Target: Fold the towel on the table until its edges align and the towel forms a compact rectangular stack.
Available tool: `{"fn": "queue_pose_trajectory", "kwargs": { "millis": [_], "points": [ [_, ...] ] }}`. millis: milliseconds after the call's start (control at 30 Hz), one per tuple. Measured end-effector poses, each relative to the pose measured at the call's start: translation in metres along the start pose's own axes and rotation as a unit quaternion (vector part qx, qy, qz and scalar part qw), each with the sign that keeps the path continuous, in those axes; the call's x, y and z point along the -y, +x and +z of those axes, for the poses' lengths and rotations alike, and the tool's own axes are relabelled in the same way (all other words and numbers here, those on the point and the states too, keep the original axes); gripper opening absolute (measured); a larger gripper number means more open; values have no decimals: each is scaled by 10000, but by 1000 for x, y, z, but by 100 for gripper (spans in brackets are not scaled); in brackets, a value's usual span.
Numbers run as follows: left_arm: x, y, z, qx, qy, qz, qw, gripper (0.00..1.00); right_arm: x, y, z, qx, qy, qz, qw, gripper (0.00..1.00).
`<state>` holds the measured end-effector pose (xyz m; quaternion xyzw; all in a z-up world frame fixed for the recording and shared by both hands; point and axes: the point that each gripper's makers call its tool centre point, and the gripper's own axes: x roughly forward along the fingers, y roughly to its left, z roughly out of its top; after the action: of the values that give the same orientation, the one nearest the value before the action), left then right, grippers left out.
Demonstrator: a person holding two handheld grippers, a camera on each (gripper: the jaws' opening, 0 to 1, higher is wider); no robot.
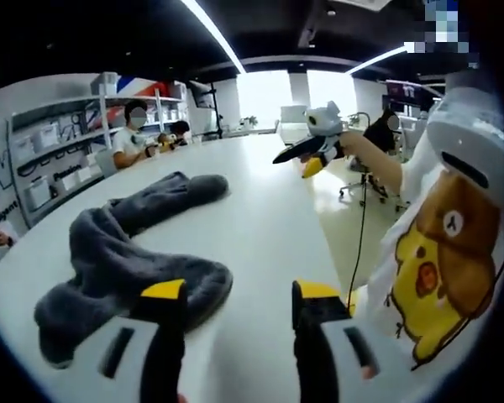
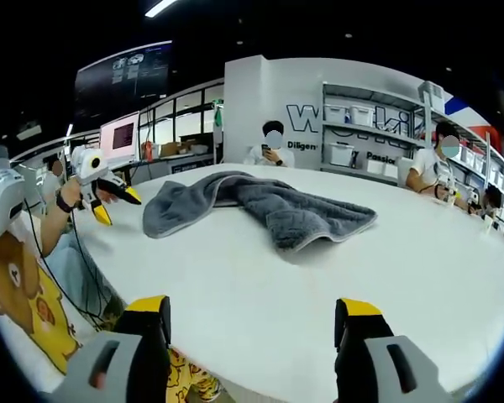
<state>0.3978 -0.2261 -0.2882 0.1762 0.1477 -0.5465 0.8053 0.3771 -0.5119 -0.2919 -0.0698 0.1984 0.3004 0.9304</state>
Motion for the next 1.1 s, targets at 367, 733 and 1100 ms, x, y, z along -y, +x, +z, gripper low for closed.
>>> {"fn": "queue_pose_trajectory", "kwargs": {
  "millis": [367, 733, 1100],
  "points": [
    [-10, 22, -2, -135, -11, -148, 9998, 42, 4, -6, -2, 13, 10, -21, 10000, 83],
    [-13, 47, -8, -411, -41, -303, 9987, 33, -2, -5, -6, -41, -3, -2, 10000, 83],
    [-15, 58, -13, -587, -26, -343, 9977, 30, -5, -8, -8, -11, 19, -29, 10000, 83]
  ]
}}
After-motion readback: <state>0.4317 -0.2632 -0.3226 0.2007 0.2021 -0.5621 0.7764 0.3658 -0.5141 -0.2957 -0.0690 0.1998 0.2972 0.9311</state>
